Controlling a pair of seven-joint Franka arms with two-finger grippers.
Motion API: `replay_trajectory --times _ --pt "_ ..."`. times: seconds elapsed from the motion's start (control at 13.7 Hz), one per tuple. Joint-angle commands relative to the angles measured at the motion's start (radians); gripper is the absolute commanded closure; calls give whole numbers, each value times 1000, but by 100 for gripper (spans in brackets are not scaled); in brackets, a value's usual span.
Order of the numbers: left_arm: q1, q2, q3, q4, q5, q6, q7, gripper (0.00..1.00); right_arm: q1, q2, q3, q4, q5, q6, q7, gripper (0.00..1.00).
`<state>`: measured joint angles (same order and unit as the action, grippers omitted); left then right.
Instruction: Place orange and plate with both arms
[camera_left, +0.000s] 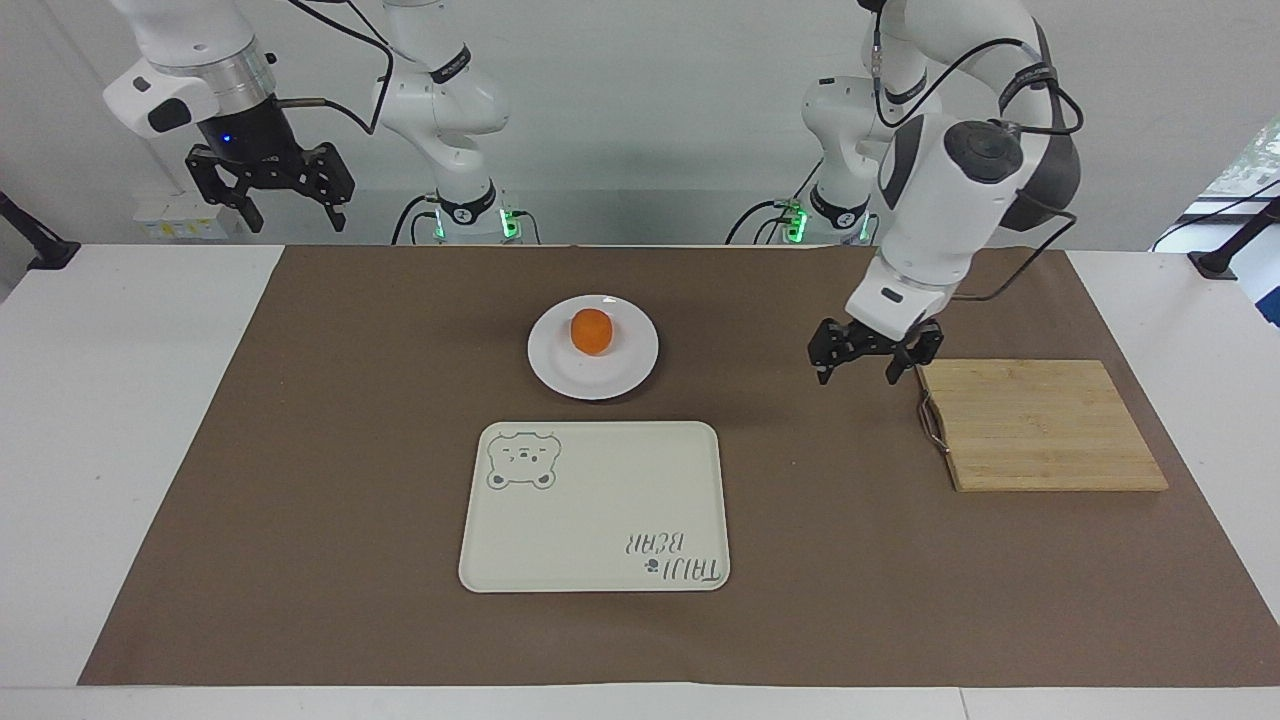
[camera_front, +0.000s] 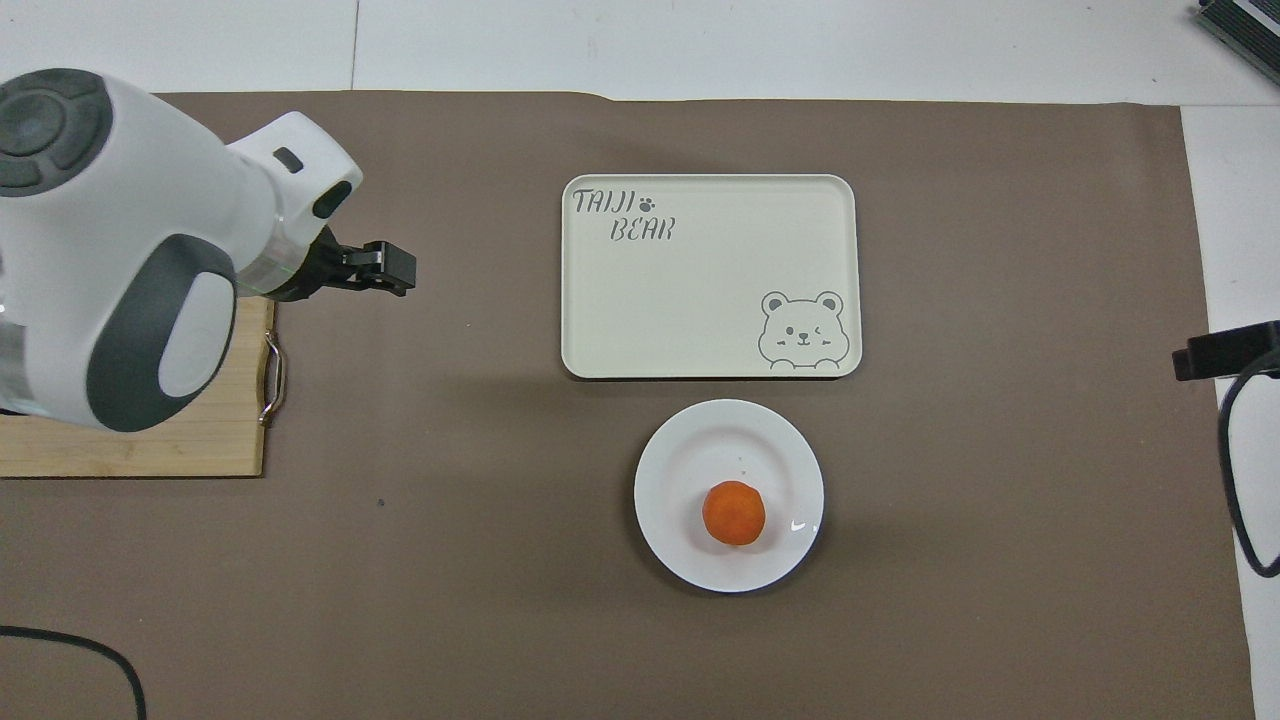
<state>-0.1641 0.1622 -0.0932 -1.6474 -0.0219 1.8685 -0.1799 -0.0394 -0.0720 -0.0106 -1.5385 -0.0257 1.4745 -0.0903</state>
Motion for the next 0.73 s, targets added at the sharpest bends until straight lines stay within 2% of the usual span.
replay_trajectory --times 0.0,0.15,0.66 --pt "87 -47 -6 -3 -9 -67 143 0 -2 -20 3 -17 -8 -8 -17 0" --pt "132 -72 -6 -2 -4 -103 195 0 -2 -20 3 -17 -8 -8 -17 0" --pt "136 -99 23 9 13 -149 217 0 -2 -20 3 -17 -8 -8 -17 0"
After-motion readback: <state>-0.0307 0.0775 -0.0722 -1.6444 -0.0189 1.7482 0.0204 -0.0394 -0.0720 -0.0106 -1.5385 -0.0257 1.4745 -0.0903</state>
